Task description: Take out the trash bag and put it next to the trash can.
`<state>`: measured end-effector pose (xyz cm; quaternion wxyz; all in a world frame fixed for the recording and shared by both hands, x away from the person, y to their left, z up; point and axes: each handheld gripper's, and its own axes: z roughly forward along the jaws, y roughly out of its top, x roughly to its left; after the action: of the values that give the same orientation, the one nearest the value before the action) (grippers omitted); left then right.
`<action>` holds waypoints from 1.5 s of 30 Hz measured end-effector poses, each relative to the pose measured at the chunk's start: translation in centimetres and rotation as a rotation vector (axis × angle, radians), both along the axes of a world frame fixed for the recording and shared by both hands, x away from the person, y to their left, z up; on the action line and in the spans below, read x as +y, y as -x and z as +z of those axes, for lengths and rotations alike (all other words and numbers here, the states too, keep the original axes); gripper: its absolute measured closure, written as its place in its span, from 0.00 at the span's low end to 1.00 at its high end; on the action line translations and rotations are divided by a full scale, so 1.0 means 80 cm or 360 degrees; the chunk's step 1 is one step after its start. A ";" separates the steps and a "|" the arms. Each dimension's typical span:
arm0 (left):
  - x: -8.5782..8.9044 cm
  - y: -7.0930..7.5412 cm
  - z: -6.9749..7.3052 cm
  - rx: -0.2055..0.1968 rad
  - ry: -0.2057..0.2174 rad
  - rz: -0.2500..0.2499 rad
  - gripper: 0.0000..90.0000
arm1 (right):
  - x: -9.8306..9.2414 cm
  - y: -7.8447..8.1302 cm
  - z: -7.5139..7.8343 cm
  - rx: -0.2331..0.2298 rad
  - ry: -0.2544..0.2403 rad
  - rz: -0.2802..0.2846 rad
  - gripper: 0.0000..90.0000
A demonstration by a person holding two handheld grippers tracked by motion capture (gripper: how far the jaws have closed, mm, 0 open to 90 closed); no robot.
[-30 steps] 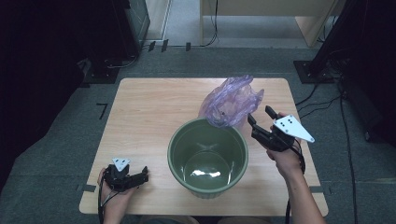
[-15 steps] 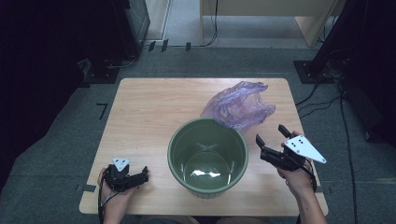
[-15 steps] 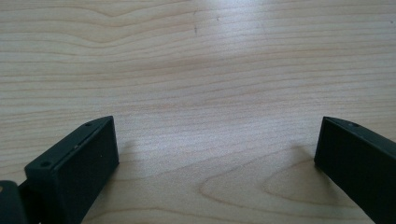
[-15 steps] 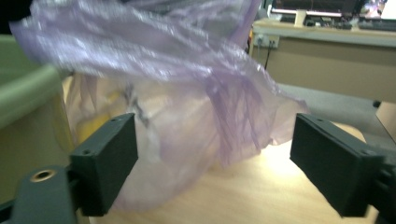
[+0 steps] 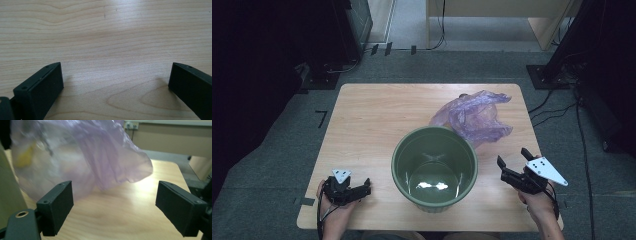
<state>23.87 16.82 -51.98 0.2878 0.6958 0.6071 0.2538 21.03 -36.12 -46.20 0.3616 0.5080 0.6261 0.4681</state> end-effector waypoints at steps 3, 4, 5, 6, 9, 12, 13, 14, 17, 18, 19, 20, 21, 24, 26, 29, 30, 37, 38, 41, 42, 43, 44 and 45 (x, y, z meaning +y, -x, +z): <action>0.000 0.000 0.000 0.0000 0.0000 0.0000 0.00 | -0.008 0.004 -0.011 0.0056 0.0017 -0.0032 0.16; 0.000 0.000 0.000 0.0000 0.0001 0.0000 0.00 | -0.012 0.005 -0.015 0.0072 0.0027 -0.0045 0.16; 0.000 0.000 0.000 0.0000 0.0000 0.0000 0.00 | -0.015 0.006 -0.019 0.0089 0.0030 -0.0053 0.16; 0.000 0.000 0.000 0.0000 0.0001 0.0001 0.00 | -0.017 0.008 -0.023 0.0104 0.0035 -0.0062 0.16; 0.000 0.000 0.000 0.0000 0.0000 0.0000 0.00 | -0.026 0.013 -0.034 0.0158 0.0049 -0.0093 0.16; 0.000 0.000 0.000 0.0000 0.0001 0.0001 0.00 | -0.035 0.018 -0.045 0.0207 0.0070 -0.0122 0.16; 0.000 0.000 0.000 0.0000 0.0001 0.0001 0.00 | -0.038 0.020 -0.047 0.0220 0.0076 -0.0131 0.16; 0.000 0.000 0.000 0.0000 0.0001 0.0000 0.00 | -0.041 0.022 -0.050 0.0234 0.0076 -0.0141 0.16; 0.000 0.000 0.000 0.0000 0.0001 0.0001 0.00 | -0.050 0.027 -0.056 0.0280 0.0093 -0.0164 0.16; 0.000 0.000 0.000 0.0000 0.0000 -0.0001 0.00 | -0.053 0.028 -0.058 0.0300 0.0095 -0.0169 0.16; 0.000 0.000 0.000 0.0000 0.0001 0.0000 0.00 | -0.056 0.030 -0.060 0.0323 0.0098 -0.0180 0.16; 0.000 0.000 0.000 0.0000 0.0001 0.0000 0.00 | -0.059 0.031 -0.063 0.0341 0.0104 -0.0184 0.16; 0.000 0.000 0.000 0.0000 0.0001 0.0000 0.00 | -0.062 0.032 -0.065 0.0365 0.0111 -0.0186 0.16; 0.000 0.000 0.000 0.0000 0.0000 -0.0001 0.00 | -0.074 0.036 -0.071 0.0432 0.0107 -0.0220 0.16; 0.000 0.000 0.000 0.0000 0.0000 -0.0001 0.00 | -0.081 0.038 -0.073 0.0473 0.0099 -0.0229 0.16; 0.000 0.000 0.000 0.0000 0.0001 -0.0001 0.00 | -0.087 0.042 -0.074 0.0511 0.0096 -0.0233 0.16; 0.000 0.000 0.000 0.0000 0.0001 -0.0001 0.00 | -0.089 0.043 -0.074 0.0523 0.0096 -0.0228 0.16; 0.000 0.000 0.000 0.0000 0.0001 -0.0001 0.00 | -0.095 0.046 -0.077 0.0642 0.0118 -0.0241 0.17; 0.000 0.000 0.000 0.0000 0.0001 -0.0001 0.00 | -0.096 0.046 -0.078 0.0671 0.0116 -0.0251 0.16; 0.000 0.000 0.000 0.0000 0.0001 -0.0002 0.00 | -0.098 0.047 -0.078 0.0692 0.0103 -0.0246 0.16; 0.000 0.000 0.000 0.0000 0.0000 -0.0004 0.00 | -0.099 0.049 -0.078 0.0698 0.0093 -0.0252 0.16; 0.000 0.000 0.000 0.0000 0.0000 -0.0004 0.00 | -0.100 0.050 -0.078 0.0698 0.0092 -0.0253 0.16; 0.000 0.000 0.000 -0.0001 0.0001 -0.0006 0.00 | -0.100 0.052 -0.078 0.0698 0.0090 -0.0256 0.16; 0.000 0.000 0.000 -0.0001 0.0000 -0.0010 0.00 | -0.101 0.054 -0.079 0.0684 0.0088 -0.0254 0.16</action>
<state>23.88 16.80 -51.98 0.2888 0.6976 0.6048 0.2532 16.69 -44.16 -52.55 0.2696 0.6338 0.6591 0.3019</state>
